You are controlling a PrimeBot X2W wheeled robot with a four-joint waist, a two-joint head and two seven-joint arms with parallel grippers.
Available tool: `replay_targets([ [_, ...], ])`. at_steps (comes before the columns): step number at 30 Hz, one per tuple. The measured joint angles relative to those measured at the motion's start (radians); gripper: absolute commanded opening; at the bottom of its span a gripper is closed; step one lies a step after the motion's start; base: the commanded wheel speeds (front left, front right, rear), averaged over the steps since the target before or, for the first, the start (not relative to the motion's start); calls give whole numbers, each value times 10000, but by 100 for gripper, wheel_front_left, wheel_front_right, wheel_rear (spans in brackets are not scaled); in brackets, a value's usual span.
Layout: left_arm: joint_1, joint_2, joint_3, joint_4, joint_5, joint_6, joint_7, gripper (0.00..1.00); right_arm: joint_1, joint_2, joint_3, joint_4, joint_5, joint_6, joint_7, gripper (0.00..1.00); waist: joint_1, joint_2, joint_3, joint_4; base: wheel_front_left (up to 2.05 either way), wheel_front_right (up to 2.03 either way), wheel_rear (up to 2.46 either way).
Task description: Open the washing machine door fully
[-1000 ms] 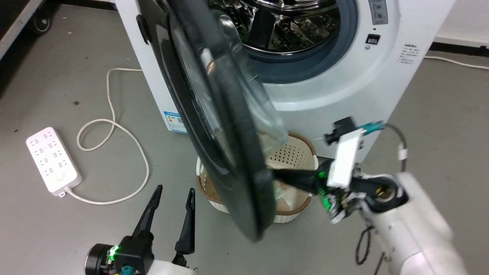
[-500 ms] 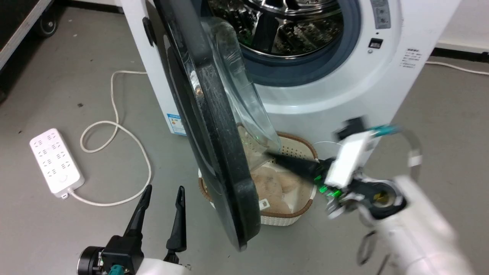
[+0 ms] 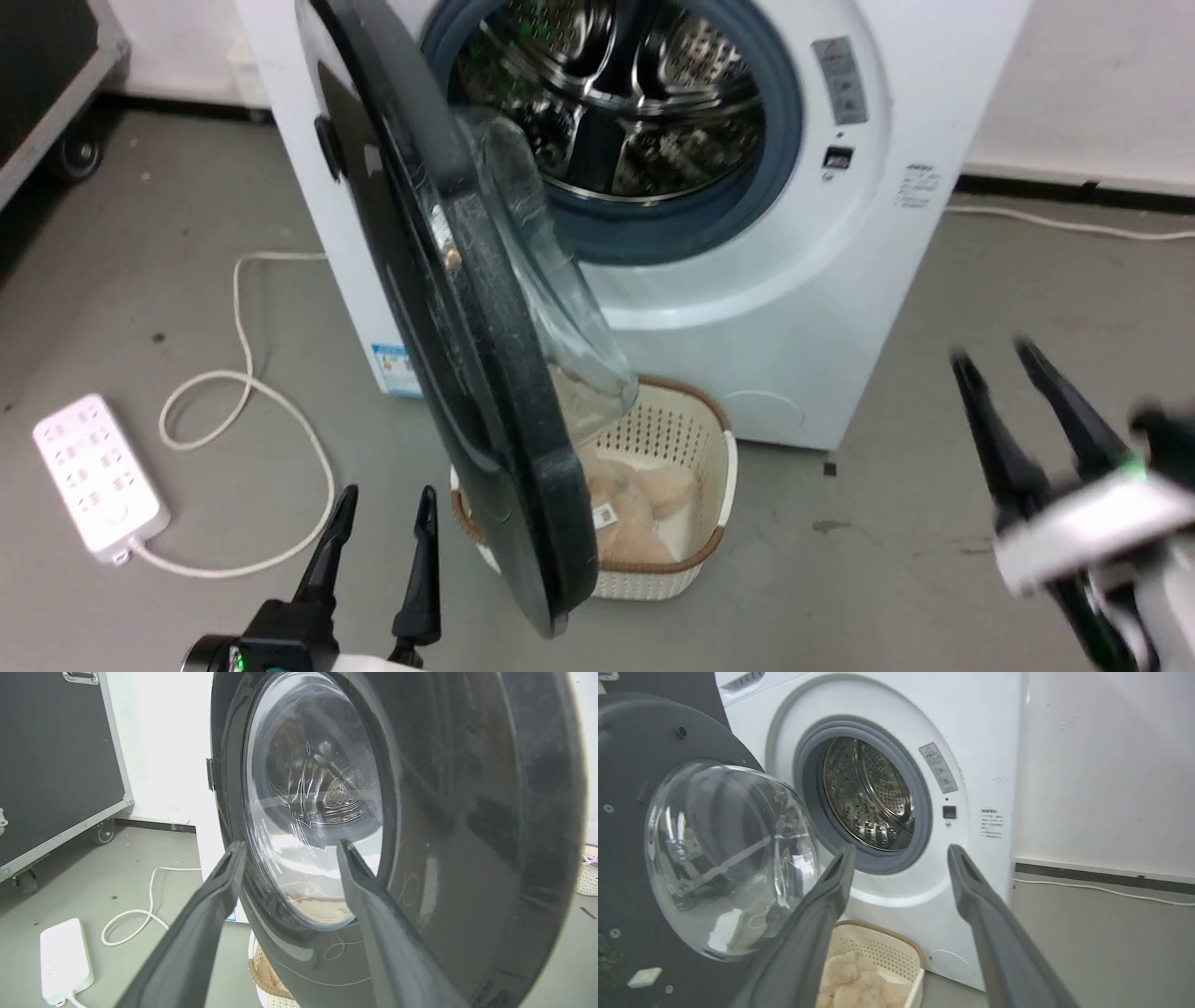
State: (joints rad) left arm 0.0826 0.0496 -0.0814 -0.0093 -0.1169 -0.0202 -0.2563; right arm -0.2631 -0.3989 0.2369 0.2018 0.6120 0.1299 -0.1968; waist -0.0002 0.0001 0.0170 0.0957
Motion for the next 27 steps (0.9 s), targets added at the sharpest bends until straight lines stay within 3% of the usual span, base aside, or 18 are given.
replay_targets([
  [4,54,-2,79,10,-4,-4,-2,100,1504,537,-1308,-811,-2391,0,-453,100,1,0,-161,-203,0,0,0],
  [12,198,0,245,90,4,-102,0,100,3680,3141,-3260,-2173,-5712,2,-564,100,2,-1,-201,-440,0,0,0],
  [15,219,0,242,151,8,-107,0,100,4164,3417,-3402,-2219,-5975,2,-602,100,1,0,-212,-477,0,0,0],
  [26,223,0,140,414,169,-150,-2,100,4447,3444,-3260,-2057,-5390,2,-604,100,2,0,-214,-556,0,0,0],
  [27,223,0,104,422,86,-176,0,91,4447,3444,-3252,-2031,-5381,2,-604,100,2,0,-218,-556,0,0,0],
])
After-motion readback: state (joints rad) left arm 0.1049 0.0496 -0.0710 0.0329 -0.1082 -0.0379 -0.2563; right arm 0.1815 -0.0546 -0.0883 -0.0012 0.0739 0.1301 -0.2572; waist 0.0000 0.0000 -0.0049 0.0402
